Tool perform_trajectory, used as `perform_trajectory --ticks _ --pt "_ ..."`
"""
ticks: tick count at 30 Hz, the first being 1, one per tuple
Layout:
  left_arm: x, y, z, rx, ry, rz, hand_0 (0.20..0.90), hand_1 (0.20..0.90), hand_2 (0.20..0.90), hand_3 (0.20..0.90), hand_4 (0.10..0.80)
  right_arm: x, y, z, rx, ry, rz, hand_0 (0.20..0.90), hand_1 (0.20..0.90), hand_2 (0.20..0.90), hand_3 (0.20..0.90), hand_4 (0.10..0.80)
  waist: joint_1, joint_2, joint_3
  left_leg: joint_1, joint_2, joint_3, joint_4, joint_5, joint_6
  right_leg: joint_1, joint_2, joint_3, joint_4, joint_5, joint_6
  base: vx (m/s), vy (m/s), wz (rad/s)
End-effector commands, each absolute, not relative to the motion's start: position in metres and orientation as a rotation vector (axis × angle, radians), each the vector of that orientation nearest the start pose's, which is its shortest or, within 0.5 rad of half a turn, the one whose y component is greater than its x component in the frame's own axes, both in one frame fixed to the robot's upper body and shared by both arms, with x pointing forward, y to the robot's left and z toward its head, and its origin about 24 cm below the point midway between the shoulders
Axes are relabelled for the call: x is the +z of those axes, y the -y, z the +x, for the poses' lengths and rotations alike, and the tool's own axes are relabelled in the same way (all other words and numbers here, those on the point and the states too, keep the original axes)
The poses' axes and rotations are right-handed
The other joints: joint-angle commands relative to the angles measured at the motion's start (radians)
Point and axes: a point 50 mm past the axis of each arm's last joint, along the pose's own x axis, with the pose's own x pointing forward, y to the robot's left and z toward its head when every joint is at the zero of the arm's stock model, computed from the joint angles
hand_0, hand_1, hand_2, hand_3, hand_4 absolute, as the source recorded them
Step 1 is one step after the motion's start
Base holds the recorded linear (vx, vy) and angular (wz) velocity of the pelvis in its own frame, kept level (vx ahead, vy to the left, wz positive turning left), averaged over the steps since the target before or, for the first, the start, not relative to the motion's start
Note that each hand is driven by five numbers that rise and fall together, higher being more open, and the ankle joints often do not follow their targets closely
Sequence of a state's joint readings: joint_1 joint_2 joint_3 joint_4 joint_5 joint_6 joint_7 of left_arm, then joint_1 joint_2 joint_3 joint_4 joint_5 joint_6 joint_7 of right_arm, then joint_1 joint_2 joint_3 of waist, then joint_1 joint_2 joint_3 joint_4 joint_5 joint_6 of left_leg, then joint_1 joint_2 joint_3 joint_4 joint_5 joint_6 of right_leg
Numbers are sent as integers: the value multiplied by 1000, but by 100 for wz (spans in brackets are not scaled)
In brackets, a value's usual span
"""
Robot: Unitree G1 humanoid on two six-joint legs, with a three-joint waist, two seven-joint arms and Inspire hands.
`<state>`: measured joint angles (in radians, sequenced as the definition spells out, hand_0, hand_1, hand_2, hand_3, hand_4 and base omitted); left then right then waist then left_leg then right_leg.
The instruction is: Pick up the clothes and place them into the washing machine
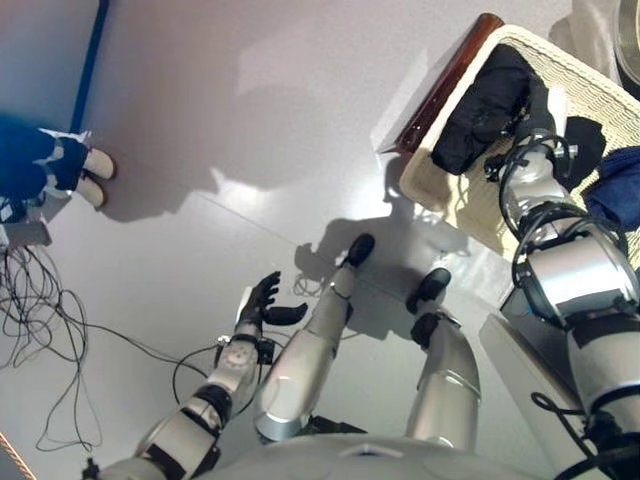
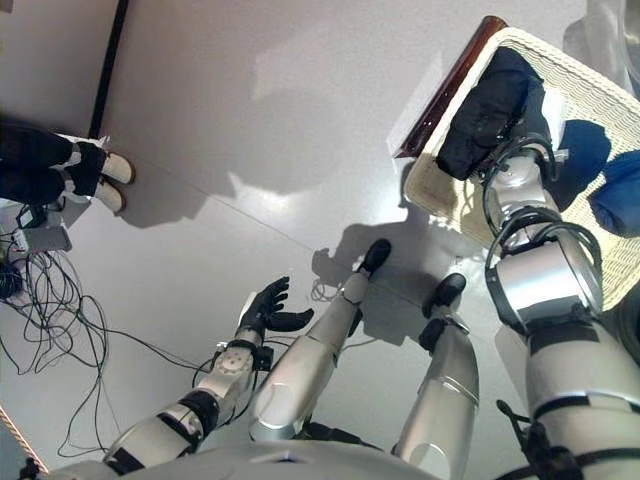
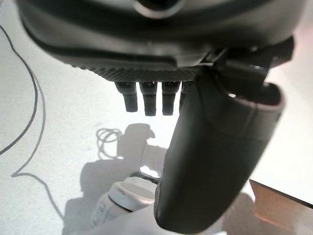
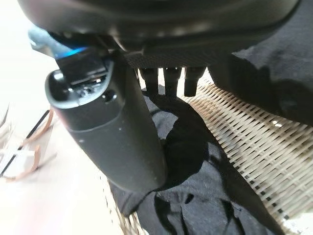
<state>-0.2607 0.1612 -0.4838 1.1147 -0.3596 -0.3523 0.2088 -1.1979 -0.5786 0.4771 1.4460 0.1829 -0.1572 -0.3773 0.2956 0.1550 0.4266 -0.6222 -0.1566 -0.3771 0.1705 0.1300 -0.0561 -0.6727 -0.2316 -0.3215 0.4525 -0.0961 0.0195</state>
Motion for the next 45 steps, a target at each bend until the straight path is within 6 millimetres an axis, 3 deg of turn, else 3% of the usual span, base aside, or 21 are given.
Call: perform_trajectory --ticks 1,12,13,14,15,16,27,32,40,45 --pt "-118 -177 195 47 -626 209 900 900 900 900 800 212 292 399 -543 97 -762 900 900 900 900 800 27 26 16 5 -73 81 33 -71 23 100 35 32 20 -66 30 -2 -11 4" --pt "-116 -177 197 30 -607 215 900 900 900 900 800 206 300 396 -544 38 -809 900 900 900 900 800 37 41 19 10 -75 78 25 -66 23 96 31 28 30 -74 29 -2 -4 2" --pt "-115 -176 198 28 -604 216 900 900 900 900 800 206 303 395 -555 29 -816 575 575 575 575 584 38 43 19 12 -74 78 23 -65 23 95 31 29 31 -74 29 0 0 0" --pt "-114 -176 199 28 -599 214 900 900 900 900 800 208 305 395 -566 28 -818 549 549 549 549 566 38 46 21 13 -74 80 23 -64 22 96 31 29 32 -73 29 0 0 0" --pt "-114 -175 199 25 -598 216 900 900 900 900 800 209 307 394 -574 24 -817 382 382 382 382 455 38 47 22 14 -74 80 22 -64 23 96 30 28 31 -73 29 0 0 0" --pt "-114 -175 199 22 -594 213 900 900 900 900 800 209 309 393 -581 18 -821 300 300 300 300 400 39 49 23 14 -75 80 22 -64 23 95 28 27 32 -72 29 0 0 0" --pt "-114 -179 200 41 -604 220 900 900 900 900 800 203 308 393 -592 4 -816 300 300 300 300 400 32 55 22 20 -74 86 18 -61 24 95 30 31 35 -73 30 0 0 0" --pt "-113 -182 203 54 -600 220 900 900 900 900 800 205 303 395 -579 20 -807 300 300 300 300 400 21 48 18 27 -72 92 16 -62 24 99 31 37 33 -72 29 0 0 0" --pt "-113 -190 205 89 -621 217 900 900 900 900 800 192 293 397 -568 17 -747 300 300 300 300 400 -9 30 2 61 -61 110 6 -62 23 134 44 49 8 -64 27 1 0 -3" --pt "-112 -197 207 125 -623 211 900 900 900 900 800 191 288 398 -576 47 -677 300 300 300 300 400 -35 24 -32 81 -43 143 -18 -36 28 154 64 70 -51 -6 24 -57 80 -6"
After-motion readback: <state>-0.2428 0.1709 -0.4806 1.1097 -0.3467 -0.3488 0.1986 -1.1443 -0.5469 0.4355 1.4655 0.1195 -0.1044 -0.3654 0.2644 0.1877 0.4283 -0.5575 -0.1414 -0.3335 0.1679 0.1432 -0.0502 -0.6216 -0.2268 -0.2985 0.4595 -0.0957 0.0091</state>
